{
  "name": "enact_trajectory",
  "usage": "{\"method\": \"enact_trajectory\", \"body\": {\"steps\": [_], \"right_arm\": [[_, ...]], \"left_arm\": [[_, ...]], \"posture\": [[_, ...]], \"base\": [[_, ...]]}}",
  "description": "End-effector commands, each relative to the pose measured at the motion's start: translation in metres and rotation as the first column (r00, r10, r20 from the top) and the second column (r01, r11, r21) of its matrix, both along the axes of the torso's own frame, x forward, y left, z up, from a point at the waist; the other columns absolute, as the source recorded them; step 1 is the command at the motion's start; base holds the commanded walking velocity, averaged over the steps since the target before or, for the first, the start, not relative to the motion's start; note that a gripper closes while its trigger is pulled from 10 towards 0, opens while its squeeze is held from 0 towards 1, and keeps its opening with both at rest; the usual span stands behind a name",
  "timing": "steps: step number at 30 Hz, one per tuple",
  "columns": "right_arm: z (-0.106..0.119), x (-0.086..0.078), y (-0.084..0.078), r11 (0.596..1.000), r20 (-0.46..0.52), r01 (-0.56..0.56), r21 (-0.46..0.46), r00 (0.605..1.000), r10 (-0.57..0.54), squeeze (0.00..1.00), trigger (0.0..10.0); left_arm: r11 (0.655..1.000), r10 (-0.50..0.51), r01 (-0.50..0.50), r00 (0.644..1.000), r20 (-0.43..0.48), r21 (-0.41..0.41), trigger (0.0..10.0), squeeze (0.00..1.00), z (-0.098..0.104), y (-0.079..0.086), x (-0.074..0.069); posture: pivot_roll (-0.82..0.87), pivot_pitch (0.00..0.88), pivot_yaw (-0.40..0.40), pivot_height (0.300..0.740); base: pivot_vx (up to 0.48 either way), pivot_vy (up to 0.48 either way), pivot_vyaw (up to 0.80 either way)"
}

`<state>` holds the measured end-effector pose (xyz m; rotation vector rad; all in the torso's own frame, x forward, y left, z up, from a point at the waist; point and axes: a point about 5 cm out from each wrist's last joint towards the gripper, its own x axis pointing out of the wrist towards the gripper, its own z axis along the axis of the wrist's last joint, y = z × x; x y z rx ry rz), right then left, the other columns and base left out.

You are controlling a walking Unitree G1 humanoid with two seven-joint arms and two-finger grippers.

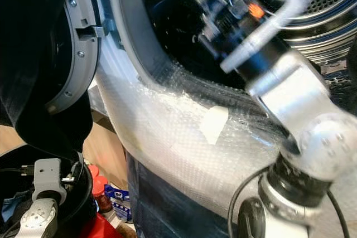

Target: Clothes washing

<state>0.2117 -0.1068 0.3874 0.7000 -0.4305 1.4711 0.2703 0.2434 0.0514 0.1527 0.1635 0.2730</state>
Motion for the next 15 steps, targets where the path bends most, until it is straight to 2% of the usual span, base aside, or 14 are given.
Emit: {"method": "enact_trajectory", "body": {"steps": [1,2,3,5,8,10,12,14,15], "right_arm": [[-0.002,-0.012,-0.006,0.995,0.035,-0.092,0.044,0.995,0.090,0.00,10.0],[-0.002,-0.012,-0.006,0.995,0.035,-0.092,0.044,0.995,0.090,0.00,10.0],[-0.014,-0.012,-0.008,0.994,0.026,-0.097,0.044,0.995,0.096,0.00,10.0],[-0.022,-0.012,-0.008,0.995,0.017,-0.095,0.034,0.995,0.095,0.00,10.0],[-0.052,-0.025,-0.006,0.981,0.014,-0.191,-0.030,0.981,0.192,0.00,10.0],[-0.059,-0.035,-0.004,0.965,0.022,-0.260,-0.023,0.965,0.261,0.00,10.0],[-0.060,-0.038,-0.004,0.958,0.016,-0.285,-0.018,0.958,0.285,0.00,10.0],[-0.067,-0.041,-0.004,0.950,0.001,-0.309,-0.038,0.951,0.309,0.00,10.0],[-0.074,-0.041,-0.002,0.946,-0.023,-0.316,-0.077,0.949,0.315,0.00,10.0]], "left_arm": [[0.999,-0.032,0.031,0.994,-0.105,-0.007,10.0,0.00,-0.021,-0.006,-0.010],[0.999,-0.032,0.031,0.994,-0.105,-0.007,10.0,0.00,-0.021,-0.006,-0.010],[0.999,-0.032,0.032,0.994,-0.106,-0.007,10.0,0.00,-0.021,-0.006,-0.010],[0.999,-0.033,0.033,0.994,-0.107,-0.007,10.0,0.00,-0.021,-0.007,-0.010],[0.999,-0.040,0.040,0.993,-0.108,-0.004,10.0,0.00,-0.022,-0.008,-0.010],[0.999,-0.040,0.040,0.994,-0.106,-0.002,10.0,0.00,-0.021,-0.008,-0.010],[0.999,-0.039,0.040,0.994,-0.106,-0.001,10.0,0.00,-0.021,-0.008,-0.010],[0.999,-0.037,0.037,0.994,-0.104,0.000,10.0,0.00,-0.021,-0.008,-0.011],[0.999,-0.036,0.036,0.994,-0.104,0.000,10.0,0.00,-0.021,-0.007,-0.011]], "posture": [[-0.11,0.022,-0.034,0.740],[-0.11,0.022,-0.034,0.740],[-0.11,0.022,-0.034,0.740],[-0.11,0.022,-0.034,0.740],[-0.10,0.021,-0.037,0.740],[-0.09,0.024,-0.037,0.740],[-0.09,0.024,-0.038,0.740],[-0.09,0.024,-0.038,0.740],[-0.09,0.024,-0.040,0.740]], "base": [[0.000,0.000,0.00],[0.000,0.000,0.00],[0.000,0.000,0.00],[0.000,0.000,0.00],[0.000,0.000,0.00],[0.000,0.000,0.00],[0.000,0.000,0.00],[0.000,0.000,0.00],[0.000,0.000,0.00]]}}
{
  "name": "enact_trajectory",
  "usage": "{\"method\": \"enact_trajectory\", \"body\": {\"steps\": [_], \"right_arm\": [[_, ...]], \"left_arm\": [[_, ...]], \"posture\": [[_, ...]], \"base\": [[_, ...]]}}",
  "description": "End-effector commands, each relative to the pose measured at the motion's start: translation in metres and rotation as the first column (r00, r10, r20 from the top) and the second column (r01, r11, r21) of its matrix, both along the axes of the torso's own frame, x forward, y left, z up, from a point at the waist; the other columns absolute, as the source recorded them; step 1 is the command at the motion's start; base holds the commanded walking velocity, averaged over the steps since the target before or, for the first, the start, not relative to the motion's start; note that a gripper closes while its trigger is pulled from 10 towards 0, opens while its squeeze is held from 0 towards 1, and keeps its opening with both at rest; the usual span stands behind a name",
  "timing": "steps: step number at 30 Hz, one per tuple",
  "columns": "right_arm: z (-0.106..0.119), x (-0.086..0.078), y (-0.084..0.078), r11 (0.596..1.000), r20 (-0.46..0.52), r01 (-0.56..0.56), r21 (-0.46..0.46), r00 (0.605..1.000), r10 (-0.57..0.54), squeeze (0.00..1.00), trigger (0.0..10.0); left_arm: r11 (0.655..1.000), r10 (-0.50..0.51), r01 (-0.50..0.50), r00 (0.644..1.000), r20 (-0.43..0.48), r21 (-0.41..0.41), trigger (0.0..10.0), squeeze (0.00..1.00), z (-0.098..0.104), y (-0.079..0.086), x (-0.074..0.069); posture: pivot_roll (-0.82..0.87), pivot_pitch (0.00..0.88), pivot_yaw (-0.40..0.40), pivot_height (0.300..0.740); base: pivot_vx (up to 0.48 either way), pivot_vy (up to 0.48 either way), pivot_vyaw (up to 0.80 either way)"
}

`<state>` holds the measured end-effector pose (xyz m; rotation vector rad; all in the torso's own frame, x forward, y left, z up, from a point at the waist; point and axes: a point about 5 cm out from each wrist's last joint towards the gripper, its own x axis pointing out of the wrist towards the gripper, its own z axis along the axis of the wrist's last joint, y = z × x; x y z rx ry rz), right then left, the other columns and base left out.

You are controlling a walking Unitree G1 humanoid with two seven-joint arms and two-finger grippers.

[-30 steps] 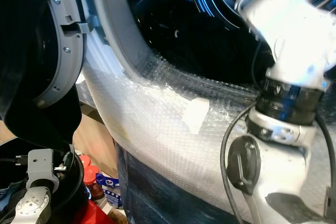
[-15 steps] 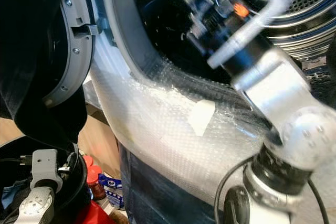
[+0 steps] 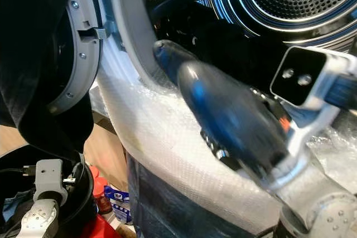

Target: Clothes washing

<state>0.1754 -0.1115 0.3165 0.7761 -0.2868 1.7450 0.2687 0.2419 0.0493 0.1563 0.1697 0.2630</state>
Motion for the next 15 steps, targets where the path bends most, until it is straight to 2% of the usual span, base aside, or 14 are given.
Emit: {"method": "enact_trajectory", "body": {"steps": [1,2,4,6,8,11,12,13,14,15], "right_arm": [[-0.021,-0.006,0.004,0.992,-0.009,-0.029,-0.120,1.000,0.028,0.00,10.0],[-0.021,-0.006,0.004,0.992,-0.009,-0.029,-0.120,1.000,0.028,0.00,10.0],[-0.053,-0.013,0.001,0.971,-0.082,-0.091,-0.223,0.994,0.075,0.00,10.0],[-0.060,-0.014,0.001,0.963,-0.094,-0.103,-0.249,0.992,0.082,0.00,10.0],[-0.079,-0.015,0.000,0.935,-0.135,-0.114,-0.337,0.988,0.072,0.00,10.0],[-0.124,-0.009,-0.003,0.853,-0.205,-0.097,-0.513,0.979,-0.013,0.00,10.0],[-0.135,-0.007,-0.005,0.830,-0.216,-0.092,-0.550,0.976,-0.035,0.00,10.0],[-0.135,-0.007,-0.005,0.830,-0.216,-0.092,-0.550,0.976,-0.035,0.00,10.0],[-0.176,0.005,-0.008,0.754,-0.237,-0.014,-0.657,0.953,-0.189,0.00,10.0],[-0.190,0.009,-0.009,0.720,-0.234,0.012,-0.694,0.942,-0.241,0.00,10.0]], "left_arm": [[1.000,-0.024,0.024,0.995,-0.095,0.000,10.0,0.00,-0.019,-0.005,-0.010],[1.000,-0.024,0.024,0.995,-0.095,0.000,10.0,0.00,-0.019,-0.005,-0.010],[1.000,-0.018,0.018,0.996,-0.090,-0.001,10.0,0.00,-0.018,-0.005,-0.010],[1.000,-0.017,0.017,0.996,-0.089,-0.002,10.0,0.00,-0.018,-0.005,-0.011],[1.000,-0.015,0.015,0.996,-0.088,-0.002,10.0,0.00,-0.018,-0.005,-0.011],[1.000,-0.013,0.013,0.996,-0.088,-0.002,10.0,0.00,-0.018,-0.004,-0.011],[1.000,-0.012,0.012,0.996,-0.088,-0.002,10.0,0.00,-0.018,-0.004,-0.011],[1.000,-0.012,0.012,0.996,-0.088,-0.002,10.0,0.00,-0.018,-0.004,-0.011],[1.000,-0.011,0.011,0.996,-0.088,-0.001,10.0,0.00,-0.018,-0.004,-0.012],[1.000,-0.010,0.010,0.996,-0.087,-0.001,10.0,0.00,-0.018,-0.004,-0.012]], "posture": [[-0.09,0.024,-0.042,0.740],[-0.09,0.024,-0.042,0.740],[-0.08,0.025,-0.044,0.740],[-0.08,0.025,-0.044,0.740],[-0.07,0.027,-0.048,0.740],[-0.07,0.028,-0.047,0.740],[-0.07,0.028,-0.047,0.740],[-0.07,0.028,-0.047,0.740],[-0.07,0.029,-0.047,0.740],[-0.07,0.029,-0.047,0.740]], "base": [[0.000,0.000,0.00],[0.000,0.000,0.00],[0.000,0.000,0.00],[0.000,0.000,0.00],[0.000,0.000,0.00],[0.000,0.000,0.00],[0.000,0.000,0.00],[0.000,0.000,0.00],[0.000,0.000,0.00],[0.000,0.000,0.00]]}}
